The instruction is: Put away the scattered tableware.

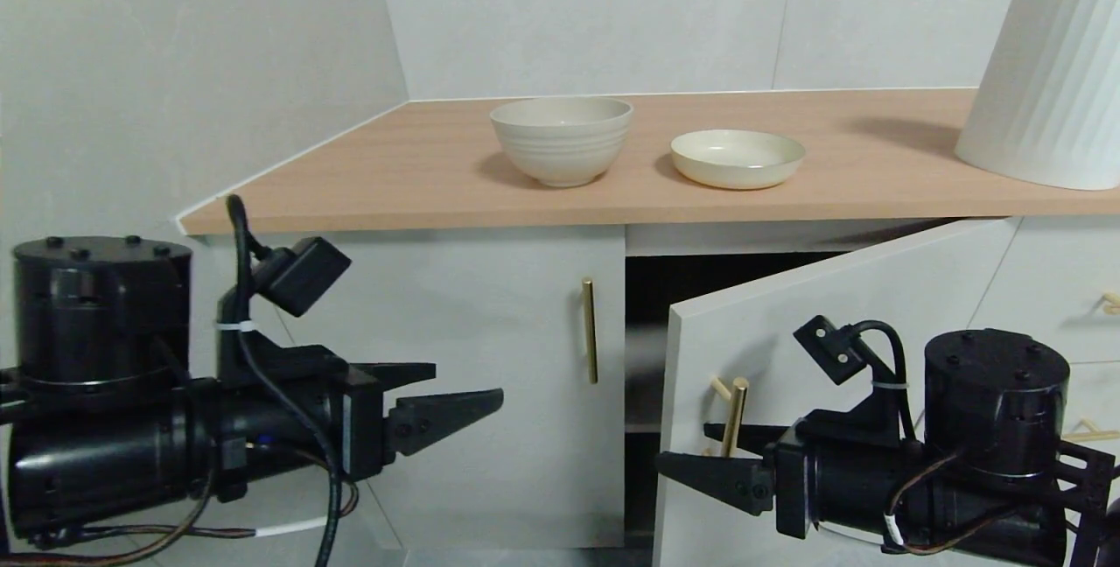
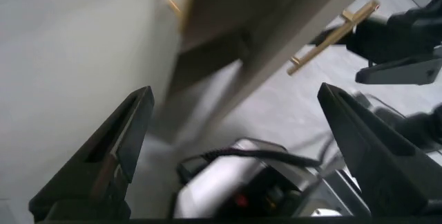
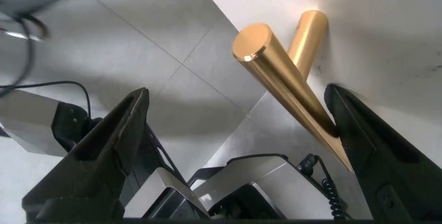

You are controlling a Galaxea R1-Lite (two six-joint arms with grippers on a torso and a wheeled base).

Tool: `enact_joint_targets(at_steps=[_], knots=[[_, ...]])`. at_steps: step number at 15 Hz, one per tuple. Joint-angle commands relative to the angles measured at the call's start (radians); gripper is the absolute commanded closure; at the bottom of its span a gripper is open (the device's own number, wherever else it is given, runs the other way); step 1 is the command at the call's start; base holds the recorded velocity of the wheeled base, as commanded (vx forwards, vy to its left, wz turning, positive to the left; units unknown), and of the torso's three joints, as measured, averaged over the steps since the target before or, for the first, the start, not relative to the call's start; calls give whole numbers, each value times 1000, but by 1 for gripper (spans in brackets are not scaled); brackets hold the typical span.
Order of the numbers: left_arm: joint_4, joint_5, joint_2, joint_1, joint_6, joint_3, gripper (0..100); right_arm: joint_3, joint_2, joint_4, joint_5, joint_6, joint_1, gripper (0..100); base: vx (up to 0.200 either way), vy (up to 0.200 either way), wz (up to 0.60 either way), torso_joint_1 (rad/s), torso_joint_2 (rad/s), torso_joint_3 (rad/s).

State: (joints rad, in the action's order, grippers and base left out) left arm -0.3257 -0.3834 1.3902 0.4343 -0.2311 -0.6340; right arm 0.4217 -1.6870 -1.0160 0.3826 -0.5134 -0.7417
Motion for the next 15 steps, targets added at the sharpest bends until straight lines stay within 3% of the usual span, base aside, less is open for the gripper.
enact_joint_targets(at_steps=[1,4,5,7,9,15], knots=[[-30,0,101,49,-19,1,0,-1,-3,2,-1,0,-4,0,0,0,0,0,0,0],[-101,1,171,83,-34,4,0,-3,-2,2,1,0,-7,0,0,0,0,0,0,0],[-121,0,193,97,-33,-4,100,-4,-3,2,1,0,-7,0,0,0,0,0,0,0],[-187,0,250,121,-28,-39,100,-4,-2,2,-1,0,-7,0,0,0,0,0,0,0],[-335,0,342,153,-28,-78,100,-4,-2,2,-1,0,-7,0,0,0,0,0,0,0],[-714,15,587,219,-36,-36,100,-14,-10,2,-1,1,-7,0,0,0,0,0,0,0]])
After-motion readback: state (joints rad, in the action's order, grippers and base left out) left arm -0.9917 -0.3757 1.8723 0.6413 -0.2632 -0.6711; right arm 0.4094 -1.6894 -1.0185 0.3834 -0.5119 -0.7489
